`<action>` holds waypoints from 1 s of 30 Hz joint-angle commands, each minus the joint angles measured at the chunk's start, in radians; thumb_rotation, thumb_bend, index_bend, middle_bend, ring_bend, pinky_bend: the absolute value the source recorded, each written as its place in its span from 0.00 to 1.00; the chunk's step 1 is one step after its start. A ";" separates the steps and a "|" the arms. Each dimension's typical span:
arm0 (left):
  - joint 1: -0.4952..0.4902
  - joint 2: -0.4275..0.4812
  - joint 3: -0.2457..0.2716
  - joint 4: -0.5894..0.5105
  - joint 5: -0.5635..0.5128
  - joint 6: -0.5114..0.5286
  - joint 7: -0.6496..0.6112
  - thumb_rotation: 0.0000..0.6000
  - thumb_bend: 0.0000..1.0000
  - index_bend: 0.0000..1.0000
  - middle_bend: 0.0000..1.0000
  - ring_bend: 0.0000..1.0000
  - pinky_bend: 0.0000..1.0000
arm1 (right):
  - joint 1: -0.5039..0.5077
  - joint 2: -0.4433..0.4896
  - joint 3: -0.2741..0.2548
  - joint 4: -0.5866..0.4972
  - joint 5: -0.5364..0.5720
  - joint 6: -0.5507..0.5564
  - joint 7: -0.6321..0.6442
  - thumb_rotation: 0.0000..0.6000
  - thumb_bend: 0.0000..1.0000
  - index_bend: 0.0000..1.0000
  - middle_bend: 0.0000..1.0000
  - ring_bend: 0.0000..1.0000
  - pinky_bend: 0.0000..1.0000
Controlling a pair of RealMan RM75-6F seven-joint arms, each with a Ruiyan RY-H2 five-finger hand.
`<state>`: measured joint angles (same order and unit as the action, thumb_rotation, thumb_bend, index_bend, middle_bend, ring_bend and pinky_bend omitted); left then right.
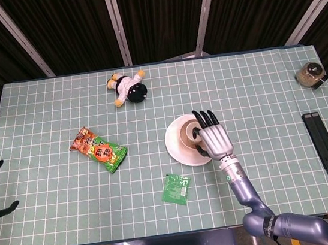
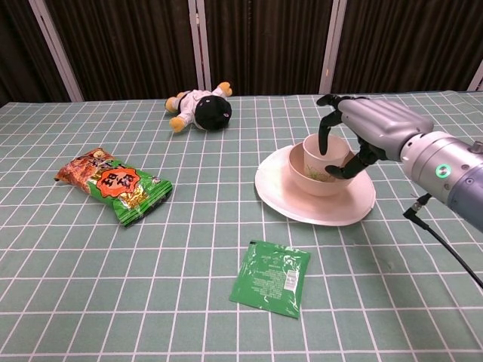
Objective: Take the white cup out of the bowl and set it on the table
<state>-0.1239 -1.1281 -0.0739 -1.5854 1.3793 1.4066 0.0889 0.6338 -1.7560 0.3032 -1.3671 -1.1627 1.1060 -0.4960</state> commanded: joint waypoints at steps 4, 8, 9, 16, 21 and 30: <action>-0.002 0.001 0.000 0.001 0.000 -0.004 -0.004 1.00 0.00 0.00 0.00 0.00 0.00 | 0.015 -0.021 0.001 0.044 0.021 -0.010 0.013 1.00 0.29 0.52 0.00 0.00 0.00; -0.003 0.001 0.000 0.001 0.001 -0.004 -0.007 1.00 0.00 0.00 0.00 0.00 0.00 | 0.022 -0.031 -0.001 0.068 0.032 -0.018 0.021 1.00 0.36 0.54 0.00 0.00 0.00; -0.003 0.002 0.000 0.001 0.001 -0.005 -0.008 1.00 0.00 0.00 0.00 0.00 0.00 | 0.023 -0.035 -0.003 0.074 0.034 -0.020 0.024 1.00 0.38 0.55 0.00 0.00 0.00; -0.005 0.002 0.000 0.001 0.000 -0.007 -0.009 1.00 0.00 0.00 0.00 0.00 0.00 | 0.028 -0.045 -0.008 0.088 0.027 -0.010 0.043 1.00 0.42 0.60 0.00 0.00 0.00; -0.005 0.002 0.000 0.002 0.000 -0.007 -0.009 1.00 0.00 0.00 0.00 0.00 0.00 | 0.022 -0.023 -0.011 0.047 -0.011 0.033 0.052 1.00 0.43 0.60 0.00 0.00 0.00; -0.007 0.002 0.000 -0.001 0.001 -0.007 0.000 1.00 0.00 0.00 0.00 0.00 0.00 | -0.034 0.128 0.010 -0.145 -0.078 0.170 0.023 1.00 0.43 0.60 0.00 0.00 0.00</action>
<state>-0.1308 -1.1264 -0.0738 -1.5859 1.3800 1.3993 0.0890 0.6212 -1.6675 0.3048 -1.4716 -1.2256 1.2413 -0.4599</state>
